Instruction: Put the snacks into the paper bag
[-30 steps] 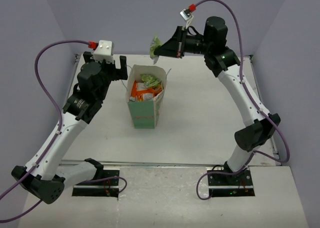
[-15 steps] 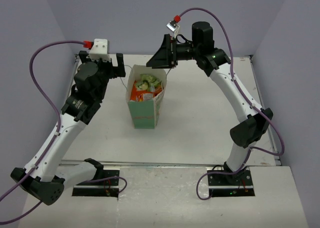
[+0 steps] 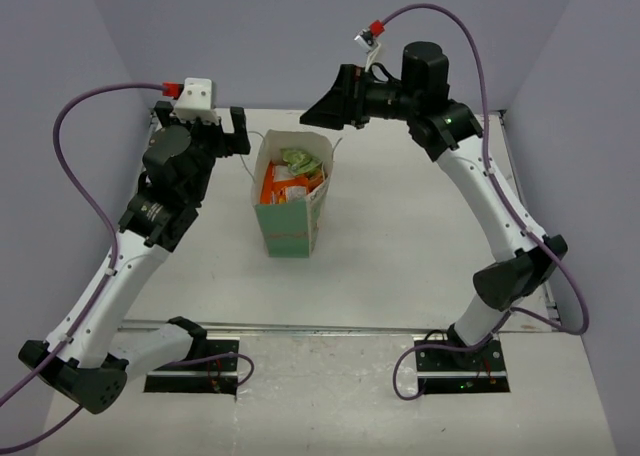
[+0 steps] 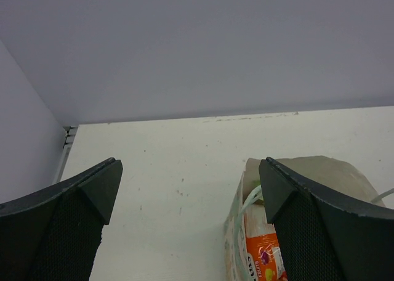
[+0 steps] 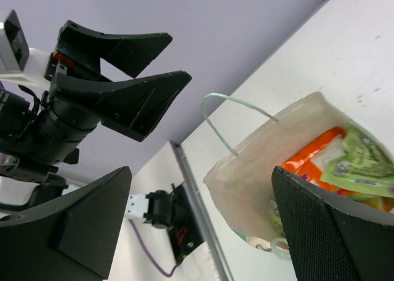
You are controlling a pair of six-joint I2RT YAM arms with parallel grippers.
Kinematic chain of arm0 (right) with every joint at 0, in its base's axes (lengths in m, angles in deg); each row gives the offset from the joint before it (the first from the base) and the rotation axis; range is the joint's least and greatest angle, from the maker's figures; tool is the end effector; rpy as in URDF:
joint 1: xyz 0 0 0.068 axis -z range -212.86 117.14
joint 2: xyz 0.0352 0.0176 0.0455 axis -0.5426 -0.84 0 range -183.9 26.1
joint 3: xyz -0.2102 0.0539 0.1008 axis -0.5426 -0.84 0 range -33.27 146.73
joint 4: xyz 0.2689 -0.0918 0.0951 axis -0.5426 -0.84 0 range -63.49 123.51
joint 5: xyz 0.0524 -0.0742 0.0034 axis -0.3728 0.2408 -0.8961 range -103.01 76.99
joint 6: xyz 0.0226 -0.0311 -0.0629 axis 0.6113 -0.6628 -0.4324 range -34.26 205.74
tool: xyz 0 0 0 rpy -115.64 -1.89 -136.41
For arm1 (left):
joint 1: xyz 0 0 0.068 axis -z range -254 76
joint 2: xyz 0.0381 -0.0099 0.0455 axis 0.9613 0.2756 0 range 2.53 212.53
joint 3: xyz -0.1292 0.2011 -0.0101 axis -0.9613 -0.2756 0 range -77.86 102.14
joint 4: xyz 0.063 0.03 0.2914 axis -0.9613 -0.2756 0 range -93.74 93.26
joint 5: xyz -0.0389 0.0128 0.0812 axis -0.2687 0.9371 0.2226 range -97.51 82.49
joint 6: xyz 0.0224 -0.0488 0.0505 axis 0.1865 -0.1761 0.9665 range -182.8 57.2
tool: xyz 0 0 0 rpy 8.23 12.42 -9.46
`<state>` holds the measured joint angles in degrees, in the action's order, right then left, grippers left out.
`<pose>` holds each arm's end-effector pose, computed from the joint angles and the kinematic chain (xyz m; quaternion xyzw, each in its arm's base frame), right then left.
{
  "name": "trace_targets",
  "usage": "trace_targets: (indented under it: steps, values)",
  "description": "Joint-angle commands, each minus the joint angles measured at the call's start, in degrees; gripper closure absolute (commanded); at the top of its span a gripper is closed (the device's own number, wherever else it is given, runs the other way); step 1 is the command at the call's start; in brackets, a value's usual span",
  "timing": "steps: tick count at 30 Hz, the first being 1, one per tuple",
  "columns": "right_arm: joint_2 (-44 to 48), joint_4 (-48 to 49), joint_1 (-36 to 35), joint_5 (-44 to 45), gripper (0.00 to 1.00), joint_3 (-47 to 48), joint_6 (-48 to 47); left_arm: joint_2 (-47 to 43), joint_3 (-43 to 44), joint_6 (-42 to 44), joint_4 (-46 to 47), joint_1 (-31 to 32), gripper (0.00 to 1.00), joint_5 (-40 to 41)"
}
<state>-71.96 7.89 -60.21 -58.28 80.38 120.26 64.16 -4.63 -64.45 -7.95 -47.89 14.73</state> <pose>0.3587 0.2348 0.4544 -0.2026 0.7213 0.5579 0.3570 0.2884 -0.1153 0.4322 0.0127 0.7047 -0.0351 0.7085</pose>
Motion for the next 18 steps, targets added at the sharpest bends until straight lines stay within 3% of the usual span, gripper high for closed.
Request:
trace_targets:
  steps: [1,7,12,18]
  values:
    - [8.4,4.6,0.4,10.2,0.01,-2.1,-5.5,-1.0,2.9,1.4,2.5,-0.4,0.00,-1.7]
    - [17.0,15.9,2.7,18.3,0.01,-16.7,-5.7,0.2,5.6,1.4,2.3,-0.3,0.00,-2.8]
    - [23.1,17.5,3.5,29.6,0.01,-24.8,-3.2,-1.2,2.8,-0.3,2.0,-0.3,0.00,-2.0]
    - [27.9,10.9,3.8,50.9,0.01,-30.8,-1.0,-2.7,-0.8,-8.6,-0.2,-0.2,0.00,11.2]
